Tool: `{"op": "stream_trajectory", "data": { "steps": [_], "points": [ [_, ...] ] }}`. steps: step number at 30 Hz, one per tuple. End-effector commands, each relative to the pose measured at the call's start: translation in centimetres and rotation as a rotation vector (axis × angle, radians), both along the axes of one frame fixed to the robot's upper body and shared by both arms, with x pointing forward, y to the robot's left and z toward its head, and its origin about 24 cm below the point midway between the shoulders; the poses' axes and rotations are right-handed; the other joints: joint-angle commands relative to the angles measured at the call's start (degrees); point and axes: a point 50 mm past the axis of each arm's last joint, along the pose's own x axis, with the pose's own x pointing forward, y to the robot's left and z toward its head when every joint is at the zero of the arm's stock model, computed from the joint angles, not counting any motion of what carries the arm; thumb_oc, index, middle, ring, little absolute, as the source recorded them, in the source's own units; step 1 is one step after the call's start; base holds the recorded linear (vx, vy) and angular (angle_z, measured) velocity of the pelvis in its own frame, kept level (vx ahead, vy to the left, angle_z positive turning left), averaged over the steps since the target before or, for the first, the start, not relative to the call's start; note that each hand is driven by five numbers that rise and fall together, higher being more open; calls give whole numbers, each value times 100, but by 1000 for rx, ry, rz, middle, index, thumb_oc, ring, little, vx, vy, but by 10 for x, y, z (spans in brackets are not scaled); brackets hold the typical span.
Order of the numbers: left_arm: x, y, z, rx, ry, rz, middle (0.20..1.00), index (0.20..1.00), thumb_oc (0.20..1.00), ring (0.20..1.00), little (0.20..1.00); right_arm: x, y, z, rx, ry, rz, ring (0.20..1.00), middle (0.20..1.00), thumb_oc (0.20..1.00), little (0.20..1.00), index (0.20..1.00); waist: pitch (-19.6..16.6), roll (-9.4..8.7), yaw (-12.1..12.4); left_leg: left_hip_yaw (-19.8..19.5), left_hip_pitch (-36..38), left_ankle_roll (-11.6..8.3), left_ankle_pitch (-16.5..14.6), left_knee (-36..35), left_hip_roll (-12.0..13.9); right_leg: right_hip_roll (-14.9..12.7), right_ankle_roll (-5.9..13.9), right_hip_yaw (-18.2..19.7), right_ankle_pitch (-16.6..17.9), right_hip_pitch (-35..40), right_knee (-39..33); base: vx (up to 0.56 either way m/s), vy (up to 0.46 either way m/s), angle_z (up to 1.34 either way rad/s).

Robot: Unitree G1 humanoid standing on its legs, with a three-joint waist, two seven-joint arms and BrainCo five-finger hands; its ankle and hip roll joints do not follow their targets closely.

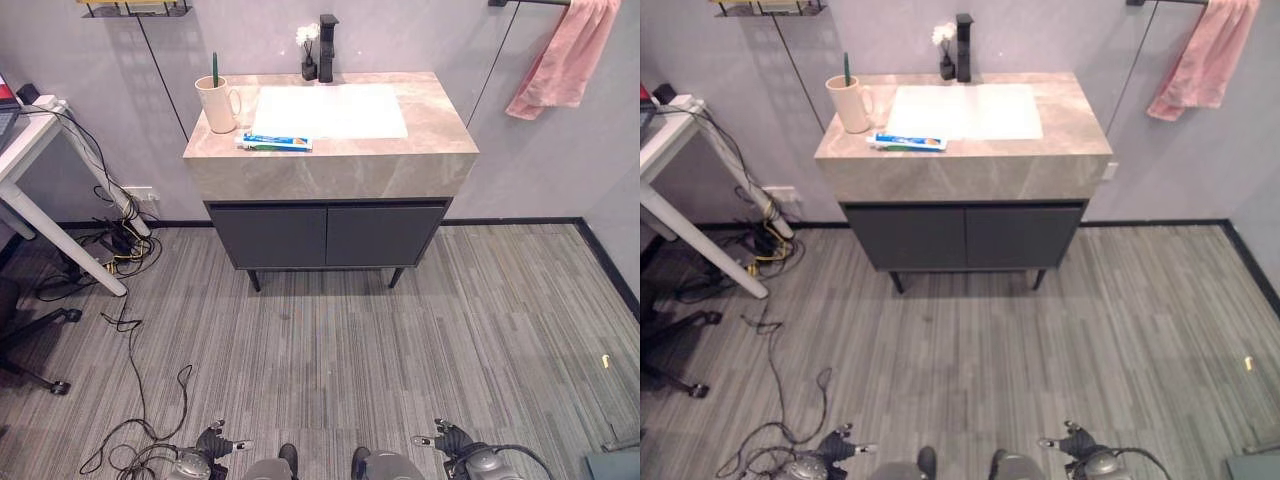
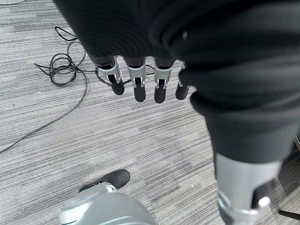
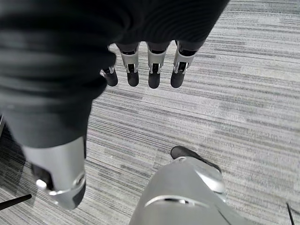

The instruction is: Put brush and paste in cup on sink, flatten towel.

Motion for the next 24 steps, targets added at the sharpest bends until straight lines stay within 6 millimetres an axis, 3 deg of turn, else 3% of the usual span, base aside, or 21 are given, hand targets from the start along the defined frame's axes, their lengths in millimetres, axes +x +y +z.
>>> {"op": "stream_trajectory", "data": {
  "steps": [1, 14, 24],
  "points": [
    [4, 7, 3, 29, -25, -13, 1000, 1000, 1000, 1000, 1000, 10, -1, 5, -5, -56, 20, 1000, 1000, 1000, 1000, 1000, -67, -68, -47, -31, -252, 22, -224, 534, -117, -151, 413, 141, 759, 248, -448, 0, 0, 0],
    [-6, 6, -1, -19, -4, 124, 1000, 1000, 1000, 1000, 1000, 5, -6, 4, -22, -40, -32, 1000, 1000, 1000, 1000, 1000, -64, -47, -70, 26, -392, 26, -242, 577, -61, -77, 393, 183, 736, 93, -447, 4, -4, -4],
    [-1, 3, 0, -12, -19, 73, 1000, 1000, 1000, 1000, 1000, 2, -10, 3, -16, -41, -97, 1000, 1000, 1000, 1000, 1000, -54, -49, -86, 25, -481, 61, -272, 622, -84, -69, 413, 198, 802, 63, -547, -1, 9, 0]
  ]
}}
